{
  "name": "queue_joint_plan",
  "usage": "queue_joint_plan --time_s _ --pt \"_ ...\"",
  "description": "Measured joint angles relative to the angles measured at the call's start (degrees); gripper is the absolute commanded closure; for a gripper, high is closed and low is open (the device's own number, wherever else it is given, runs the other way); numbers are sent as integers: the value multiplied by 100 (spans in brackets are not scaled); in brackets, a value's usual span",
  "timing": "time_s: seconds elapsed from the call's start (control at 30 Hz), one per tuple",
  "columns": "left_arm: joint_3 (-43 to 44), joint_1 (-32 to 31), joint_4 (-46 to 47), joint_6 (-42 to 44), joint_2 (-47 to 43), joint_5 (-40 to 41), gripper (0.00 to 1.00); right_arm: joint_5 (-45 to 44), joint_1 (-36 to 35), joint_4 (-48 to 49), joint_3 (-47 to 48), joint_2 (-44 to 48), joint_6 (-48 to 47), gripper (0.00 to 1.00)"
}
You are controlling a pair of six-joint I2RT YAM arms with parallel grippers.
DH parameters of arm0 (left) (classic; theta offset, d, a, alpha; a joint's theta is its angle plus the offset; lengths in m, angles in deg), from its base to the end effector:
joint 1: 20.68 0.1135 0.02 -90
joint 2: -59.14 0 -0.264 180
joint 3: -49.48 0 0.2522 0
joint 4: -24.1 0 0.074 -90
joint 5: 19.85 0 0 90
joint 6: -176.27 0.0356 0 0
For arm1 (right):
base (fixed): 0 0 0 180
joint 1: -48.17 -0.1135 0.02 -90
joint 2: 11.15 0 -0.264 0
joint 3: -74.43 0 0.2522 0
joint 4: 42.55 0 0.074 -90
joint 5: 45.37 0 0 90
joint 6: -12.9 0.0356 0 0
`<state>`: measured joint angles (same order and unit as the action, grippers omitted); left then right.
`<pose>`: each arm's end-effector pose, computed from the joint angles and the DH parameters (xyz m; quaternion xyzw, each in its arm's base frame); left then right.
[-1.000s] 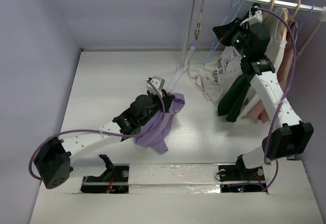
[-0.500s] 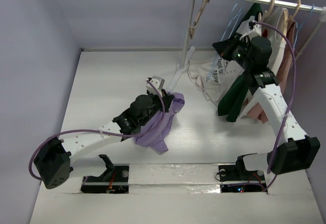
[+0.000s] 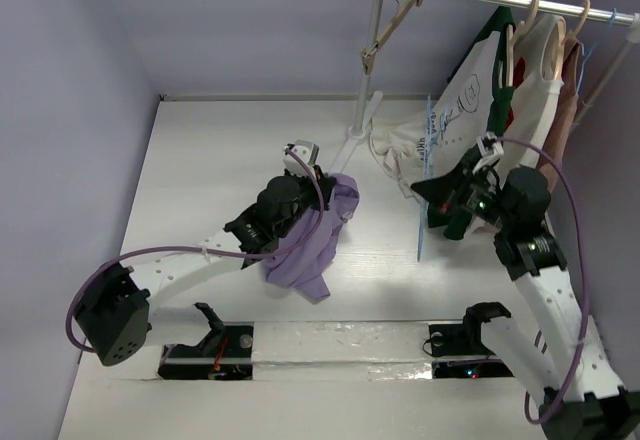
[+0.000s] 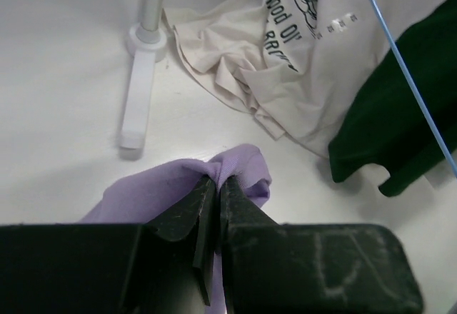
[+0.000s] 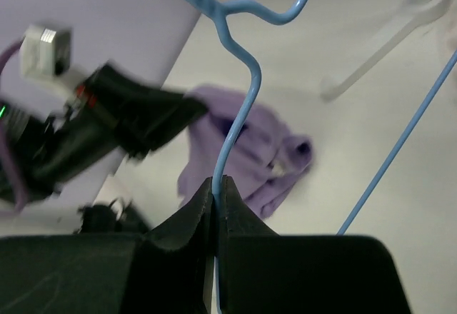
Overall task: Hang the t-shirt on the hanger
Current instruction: Pick up the hanger from the clothesline, then place the T-shirt on the hanger.
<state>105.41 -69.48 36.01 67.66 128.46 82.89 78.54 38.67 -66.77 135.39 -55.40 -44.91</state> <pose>0.1909 -0.2061 0.2993 0.1106 0.7074 -0.3188 0.6211 0.1694 0.0485 0.3567 -0.0470 0.7430 0.4293 0.5113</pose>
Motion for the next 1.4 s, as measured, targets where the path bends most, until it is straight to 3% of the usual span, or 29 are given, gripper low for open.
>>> queue_joint_plan --time_s 0.33,0.53,0.73,0.83,1.07,1.4 --pt "791 538 -197 7 542 7 100 2072 -72 -109 -671 1899 870 100" --pt "1158 702 -387 4 778 -35 100 2868 -72 157 -1211 2197 1628 100" --pt "1346 702 -529 -24 809 -94 100 3095 -195 476 -1473 2140 1910 100" --pt "1346 702 -560 -68 809 -170 100 3080 -553 881 -1672 1886 2048 100" --pt "1346 702 -619 -118 776 -278 100 2090 -2448 1309 -1714 992 1867 100" --pt "1222 702 -859 -13 -85 -101 100 922 -2581 1084 -1451 898 1165 100"
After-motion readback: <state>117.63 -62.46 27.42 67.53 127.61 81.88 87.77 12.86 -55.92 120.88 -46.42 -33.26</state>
